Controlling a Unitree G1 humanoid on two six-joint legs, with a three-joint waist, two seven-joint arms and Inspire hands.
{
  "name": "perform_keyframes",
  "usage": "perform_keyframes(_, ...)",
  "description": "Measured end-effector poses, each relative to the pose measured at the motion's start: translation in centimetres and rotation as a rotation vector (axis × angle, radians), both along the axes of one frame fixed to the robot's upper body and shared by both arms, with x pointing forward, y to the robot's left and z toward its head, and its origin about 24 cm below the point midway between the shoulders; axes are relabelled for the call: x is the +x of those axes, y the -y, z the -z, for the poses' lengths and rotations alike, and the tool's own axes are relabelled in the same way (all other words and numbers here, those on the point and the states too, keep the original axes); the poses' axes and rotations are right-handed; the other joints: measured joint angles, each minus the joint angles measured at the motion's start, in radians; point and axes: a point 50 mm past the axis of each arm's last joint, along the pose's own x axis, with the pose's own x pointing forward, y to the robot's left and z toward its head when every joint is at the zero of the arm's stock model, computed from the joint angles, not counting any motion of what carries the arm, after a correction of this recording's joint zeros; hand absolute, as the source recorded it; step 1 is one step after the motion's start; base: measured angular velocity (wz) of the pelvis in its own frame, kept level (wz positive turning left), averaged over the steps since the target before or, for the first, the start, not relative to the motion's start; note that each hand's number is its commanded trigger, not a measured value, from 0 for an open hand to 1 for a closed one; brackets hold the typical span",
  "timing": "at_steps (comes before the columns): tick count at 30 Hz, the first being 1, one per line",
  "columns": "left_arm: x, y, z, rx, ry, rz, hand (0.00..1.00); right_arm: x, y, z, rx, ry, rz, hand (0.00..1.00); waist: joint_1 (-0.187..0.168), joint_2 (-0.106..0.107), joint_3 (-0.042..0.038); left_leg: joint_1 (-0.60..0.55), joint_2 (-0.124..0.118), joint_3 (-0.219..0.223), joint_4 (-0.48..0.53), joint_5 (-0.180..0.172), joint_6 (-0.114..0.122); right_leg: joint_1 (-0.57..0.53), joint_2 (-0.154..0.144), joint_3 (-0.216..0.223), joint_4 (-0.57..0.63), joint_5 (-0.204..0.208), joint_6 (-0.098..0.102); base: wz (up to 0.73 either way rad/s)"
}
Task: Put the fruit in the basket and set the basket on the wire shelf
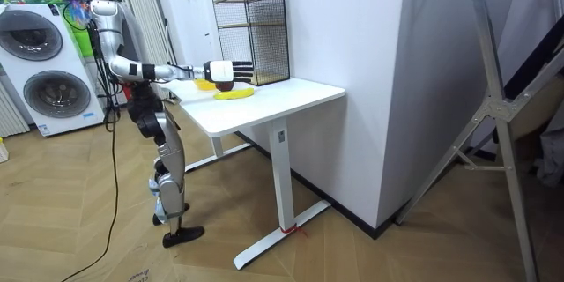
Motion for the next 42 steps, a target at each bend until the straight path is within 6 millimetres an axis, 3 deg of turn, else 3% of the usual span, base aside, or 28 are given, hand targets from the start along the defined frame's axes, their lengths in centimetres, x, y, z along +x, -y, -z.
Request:
perform_keyframes(12, 0.7, 0.0, 0.0, -0.013, 0.001, 0.014, 0.0, 0.4, -1.3, 0.0, 0.06, 0.002, -0.054, 0.0, 0.006, 0.016, -0.0013, -0.001, -0.001, -0.001, 0.001, 0.001, 0.0, -0.001, 0.0, -0.004, -0.001, 0.0, 0.0, 0.01)
perform_keyframes(27, 0.3, 0.3, 0.2, -0.011, -0.021, 0.035, 0.0, 0.3, -2.4, 0.4, 0.185, -0.016, -0.094, 0.0, 0.024, 0.013, -0.0065, 0.001, -0.001, -0.002, 0.008, 0.001, 0.0, 0.0, -0.001, -0.007, 0.0, 0.001, -0.002, 0.0)
perform_keyframes(33, 0.1, 0.4, 0.3, -0.016, -0.031, 0.038, 0.0, 0.0, -2.6, 1.5, 0.205, -0.064, -0.114, 0.0, 0.024, 0.005, -0.01, 0.006, -0.001, -0.001, 0.008, 0.001, 0.0, 0.003, -0.002, -0.006, 0.001, 0.002, -0.003, 0.0)
perform_keyframes(42, 0.0, 0.5, 0.3, -0.019, -0.034, 0.04, 0.0, -0.1, -3.1, 1.6, 0.221, -0.076, -0.158, 0.0, 0.024, -0.012, -0.0091, 0.007, -0.001, -0.001, 0.008, 0.001, 0.0, 0.007, -0.001, -0.005, -0.001, 0.002, -0.003, 0.0)
